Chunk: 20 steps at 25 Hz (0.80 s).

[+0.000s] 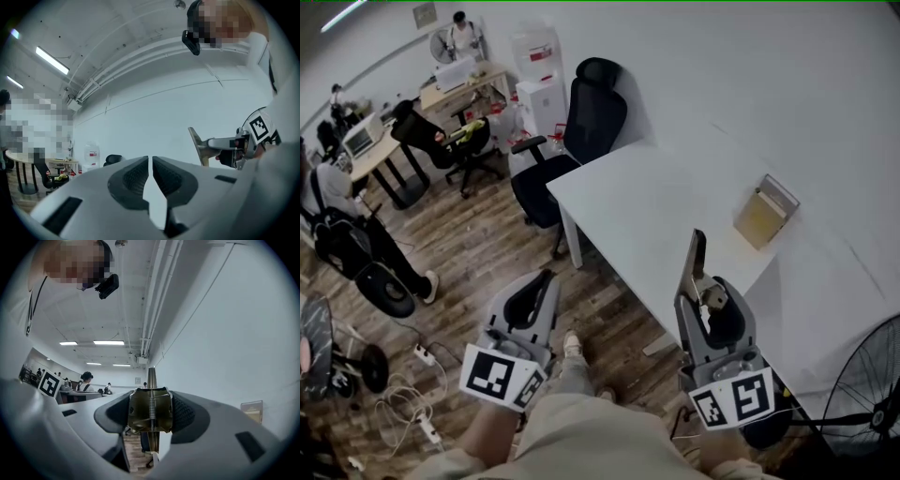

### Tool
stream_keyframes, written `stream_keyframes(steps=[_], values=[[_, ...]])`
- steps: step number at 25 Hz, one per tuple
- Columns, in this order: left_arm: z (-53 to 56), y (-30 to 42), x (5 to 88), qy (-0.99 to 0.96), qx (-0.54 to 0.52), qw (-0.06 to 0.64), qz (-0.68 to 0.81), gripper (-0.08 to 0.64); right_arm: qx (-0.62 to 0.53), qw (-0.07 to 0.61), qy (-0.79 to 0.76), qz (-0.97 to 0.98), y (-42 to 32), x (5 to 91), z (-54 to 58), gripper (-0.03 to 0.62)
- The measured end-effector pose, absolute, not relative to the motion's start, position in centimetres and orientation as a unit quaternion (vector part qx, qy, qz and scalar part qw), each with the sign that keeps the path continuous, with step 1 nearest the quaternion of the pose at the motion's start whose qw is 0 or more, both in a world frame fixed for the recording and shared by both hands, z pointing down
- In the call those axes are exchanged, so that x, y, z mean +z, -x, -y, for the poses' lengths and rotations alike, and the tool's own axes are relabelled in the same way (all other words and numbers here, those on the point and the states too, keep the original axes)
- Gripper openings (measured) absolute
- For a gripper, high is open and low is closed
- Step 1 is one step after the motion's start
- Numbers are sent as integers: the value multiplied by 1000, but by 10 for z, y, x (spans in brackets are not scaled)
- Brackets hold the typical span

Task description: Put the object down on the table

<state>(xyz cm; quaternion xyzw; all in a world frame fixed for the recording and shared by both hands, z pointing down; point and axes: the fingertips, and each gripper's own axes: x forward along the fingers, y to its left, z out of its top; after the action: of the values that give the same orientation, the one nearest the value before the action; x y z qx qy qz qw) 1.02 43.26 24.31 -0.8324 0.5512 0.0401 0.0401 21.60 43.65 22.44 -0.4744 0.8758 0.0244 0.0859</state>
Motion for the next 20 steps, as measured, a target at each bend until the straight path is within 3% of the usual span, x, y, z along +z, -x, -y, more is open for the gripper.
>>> stream_keyframes(steps=[20], values=[[-332, 55, 278, 827, 24, 11, -561, 43, -33, 43, 448, -892, -145, 269, -323, 238]])
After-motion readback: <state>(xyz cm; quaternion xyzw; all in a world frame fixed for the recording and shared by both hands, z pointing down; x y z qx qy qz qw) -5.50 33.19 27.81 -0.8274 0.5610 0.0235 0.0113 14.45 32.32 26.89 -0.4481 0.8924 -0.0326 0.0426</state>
